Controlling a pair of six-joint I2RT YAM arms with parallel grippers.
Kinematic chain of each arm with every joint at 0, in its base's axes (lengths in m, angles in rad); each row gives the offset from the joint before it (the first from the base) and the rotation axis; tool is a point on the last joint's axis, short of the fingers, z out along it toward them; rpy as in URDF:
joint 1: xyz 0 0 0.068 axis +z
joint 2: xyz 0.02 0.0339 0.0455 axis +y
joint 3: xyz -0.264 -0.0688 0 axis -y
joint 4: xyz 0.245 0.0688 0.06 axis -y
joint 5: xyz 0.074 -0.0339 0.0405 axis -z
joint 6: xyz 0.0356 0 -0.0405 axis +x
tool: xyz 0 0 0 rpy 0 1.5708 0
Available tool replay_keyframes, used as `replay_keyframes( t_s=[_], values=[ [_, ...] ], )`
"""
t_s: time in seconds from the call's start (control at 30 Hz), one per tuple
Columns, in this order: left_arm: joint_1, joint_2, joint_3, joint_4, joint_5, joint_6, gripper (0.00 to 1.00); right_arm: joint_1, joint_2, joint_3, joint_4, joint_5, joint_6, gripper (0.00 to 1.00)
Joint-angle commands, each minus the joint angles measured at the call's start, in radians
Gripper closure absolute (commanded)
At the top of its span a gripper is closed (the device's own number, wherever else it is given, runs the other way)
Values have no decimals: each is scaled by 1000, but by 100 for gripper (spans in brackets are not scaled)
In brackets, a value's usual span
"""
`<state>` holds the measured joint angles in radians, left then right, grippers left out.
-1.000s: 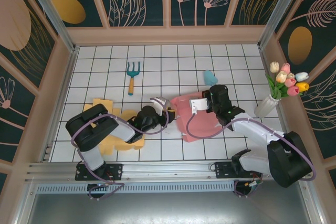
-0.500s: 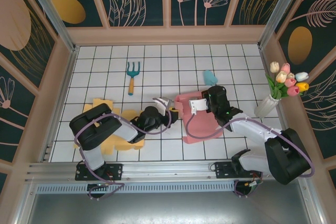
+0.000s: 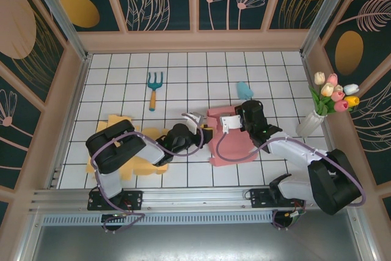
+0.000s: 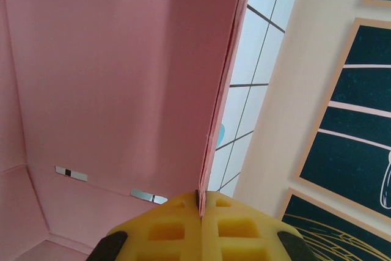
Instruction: Fold the paper box
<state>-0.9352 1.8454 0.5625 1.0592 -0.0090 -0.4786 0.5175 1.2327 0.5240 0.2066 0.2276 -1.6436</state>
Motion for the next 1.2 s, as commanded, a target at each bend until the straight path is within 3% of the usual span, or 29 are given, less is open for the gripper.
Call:
replay_keyframes(
  t_s=[0.0, 0.33, 0.8, 1.17],
  values=[
    [-4, 21, 33, -19, -40, -18, 58, 24, 15, -19, -36, -24, -13, 100],
    [-19, 68, 99, -92, -139, 20, 57, 24, 8, -22, -48, -18, -23, 100],
    [-19, 125, 190, -187, -460, 127, 53, 64, 11, -44, -69, 0, -47, 100],
    [-18, 185, 258, -131, -417, 268, 57, 61, 11, -27, -114, -31, -25, 100]
  ],
)
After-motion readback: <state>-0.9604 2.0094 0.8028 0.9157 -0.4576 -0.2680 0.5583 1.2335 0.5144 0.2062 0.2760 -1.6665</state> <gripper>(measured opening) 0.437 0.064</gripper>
